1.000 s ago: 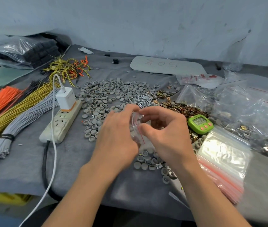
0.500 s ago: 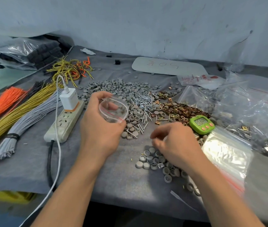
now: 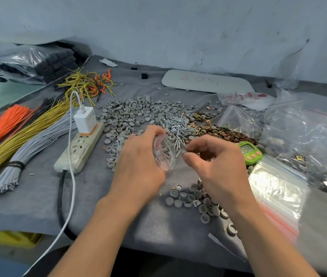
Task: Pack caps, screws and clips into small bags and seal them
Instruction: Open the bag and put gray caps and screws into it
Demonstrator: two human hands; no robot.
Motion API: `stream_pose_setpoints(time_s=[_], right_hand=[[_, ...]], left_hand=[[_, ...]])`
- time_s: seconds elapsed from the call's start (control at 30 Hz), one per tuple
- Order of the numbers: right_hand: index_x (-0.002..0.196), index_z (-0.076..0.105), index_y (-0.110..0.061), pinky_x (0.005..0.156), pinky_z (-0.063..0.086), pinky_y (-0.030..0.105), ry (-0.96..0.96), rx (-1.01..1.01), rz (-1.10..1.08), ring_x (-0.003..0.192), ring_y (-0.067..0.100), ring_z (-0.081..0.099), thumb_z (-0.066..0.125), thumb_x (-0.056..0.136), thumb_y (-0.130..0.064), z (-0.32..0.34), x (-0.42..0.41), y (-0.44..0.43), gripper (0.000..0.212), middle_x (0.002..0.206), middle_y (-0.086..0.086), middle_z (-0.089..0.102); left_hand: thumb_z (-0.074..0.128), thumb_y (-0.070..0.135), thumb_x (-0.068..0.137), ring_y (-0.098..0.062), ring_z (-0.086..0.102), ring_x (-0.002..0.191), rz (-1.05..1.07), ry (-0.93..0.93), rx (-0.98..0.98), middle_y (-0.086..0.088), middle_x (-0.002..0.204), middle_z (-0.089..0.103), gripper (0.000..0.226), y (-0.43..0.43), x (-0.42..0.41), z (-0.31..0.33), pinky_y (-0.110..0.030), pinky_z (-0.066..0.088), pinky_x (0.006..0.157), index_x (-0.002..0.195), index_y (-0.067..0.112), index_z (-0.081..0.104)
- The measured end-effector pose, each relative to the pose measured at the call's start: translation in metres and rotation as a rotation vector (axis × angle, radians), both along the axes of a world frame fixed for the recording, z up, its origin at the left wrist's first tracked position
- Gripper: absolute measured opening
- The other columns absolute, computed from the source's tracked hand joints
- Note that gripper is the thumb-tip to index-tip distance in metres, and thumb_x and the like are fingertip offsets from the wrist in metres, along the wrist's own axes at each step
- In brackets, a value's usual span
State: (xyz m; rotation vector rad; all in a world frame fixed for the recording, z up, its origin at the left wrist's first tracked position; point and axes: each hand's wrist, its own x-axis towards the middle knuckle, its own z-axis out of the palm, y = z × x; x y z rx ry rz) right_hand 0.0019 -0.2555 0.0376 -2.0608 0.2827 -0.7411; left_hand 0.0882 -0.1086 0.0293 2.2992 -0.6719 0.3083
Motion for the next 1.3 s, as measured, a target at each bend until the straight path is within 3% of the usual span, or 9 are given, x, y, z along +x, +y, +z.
stream_pose_setpoints(time_s=[0.07,0.3,0.53,0.67,0.8,0.9,1.0,1.13,1.3], right_hand=[[0.082,0.079,-0.027,0.063,0.057,0.024,-0.078,0.066,0.029,0.069,0.01,0.069,0.085,0.082,-0.008,0.003,0.001,0.003,0.02,0.075,-0.013,0.075],[0.089,0.085,-0.024,0.068,0.054,0.011,-0.112,0.065,0.09,0.076,-0.001,0.074,0.081,0.082,-0.004,-0.002,0.012,0.015,0.022,0.081,-0.018,0.078],[0.081,0.081,-0.034,0.061,0.055,0.016,-0.189,0.167,-0.028,0.069,0.005,0.073,0.08,0.085,-0.005,-0.002,0.012,0.006,0.029,0.076,-0.017,0.077],[0.081,0.082,-0.033,0.061,0.052,0.01,-0.049,0.006,0.021,0.069,0.0,0.072,0.08,0.084,-0.005,-0.004,0.007,0.0,0.028,0.074,-0.023,0.075],[0.086,0.082,-0.035,0.067,0.044,-0.001,0.345,-0.309,0.131,0.074,-0.016,0.063,0.074,0.087,-0.01,-0.011,0.003,0.004,0.026,0.075,-0.03,0.069],[0.087,0.08,-0.038,0.064,0.045,0.003,0.571,-0.41,0.152,0.068,-0.006,0.06,0.07,0.09,-0.014,-0.015,0.005,0.004,0.026,0.087,-0.022,0.073],[0.088,0.078,-0.036,0.06,0.041,0.002,0.599,-0.403,0.149,0.073,-0.004,0.061,0.071,0.088,-0.016,-0.015,0.006,0.001,0.021,0.087,-0.019,0.073],[0.085,0.073,-0.028,0.068,0.051,0.022,0.611,-0.433,0.118,0.077,0.006,0.064,0.071,0.086,-0.018,-0.016,0.005,-0.001,0.01,0.081,-0.014,0.071],[0.079,0.069,-0.027,0.056,0.034,0.007,0.531,-0.392,0.075,0.066,-0.004,0.058,0.072,0.086,-0.011,-0.019,0.005,-0.006,0.017,0.076,-0.014,0.068]], left_hand=[[0.081,0.007,0.068,-0.014,0.05,0.096,-0.037,-0.017,0.037,0.018,0.094,0.05,0.073,-0.005,-0.004,-0.002,-0.031,0.04,0.077,0.114,0.049,0.042],[0.073,0.02,0.075,-0.011,0.058,0.086,-0.114,0.086,-0.037,0.014,0.091,0.063,0.046,-0.011,-0.007,-0.004,-0.027,0.04,0.063,0.102,0.048,0.048],[0.084,0.02,0.069,0.0,0.062,0.083,-0.031,0.099,-0.15,0.019,0.09,0.068,0.058,-0.003,0.001,0.002,-0.016,0.043,0.065,0.106,0.047,0.049],[0.084,0.022,0.067,0.011,0.062,0.081,0.043,0.116,-0.301,0.029,0.092,0.067,0.055,0.005,0.007,0.007,-0.01,0.042,0.06,0.102,0.049,0.051],[0.08,0.016,0.067,0.011,0.06,0.084,0.105,0.097,-0.372,0.029,0.092,0.066,0.054,0.01,0.011,0.01,-0.005,0.04,0.064,0.101,0.046,0.051],[0.08,0.016,0.068,0.013,0.059,0.086,0.118,0.095,-0.354,0.024,0.089,0.068,0.056,0.012,0.012,0.01,-0.004,0.039,0.064,0.105,0.046,0.05],[0.081,0.014,0.07,0.013,0.058,0.085,0.109,0.099,-0.345,0.022,0.088,0.067,0.056,0.011,0.011,0.01,-0.004,0.039,0.063,0.105,0.045,0.051],[0.082,0.015,0.071,0.01,0.059,0.081,0.102,0.107,-0.299,0.023,0.089,0.066,0.059,0.009,0.008,0.009,-0.004,0.039,0.06,0.105,0.05,0.049],[0.083,0.02,0.071,-0.006,0.061,0.085,0.076,0.072,-0.152,0.018,0.096,0.067,0.061,0.005,0.005,0.006,-0.029,0.043,0.069,0.109,0.051,0.046]])
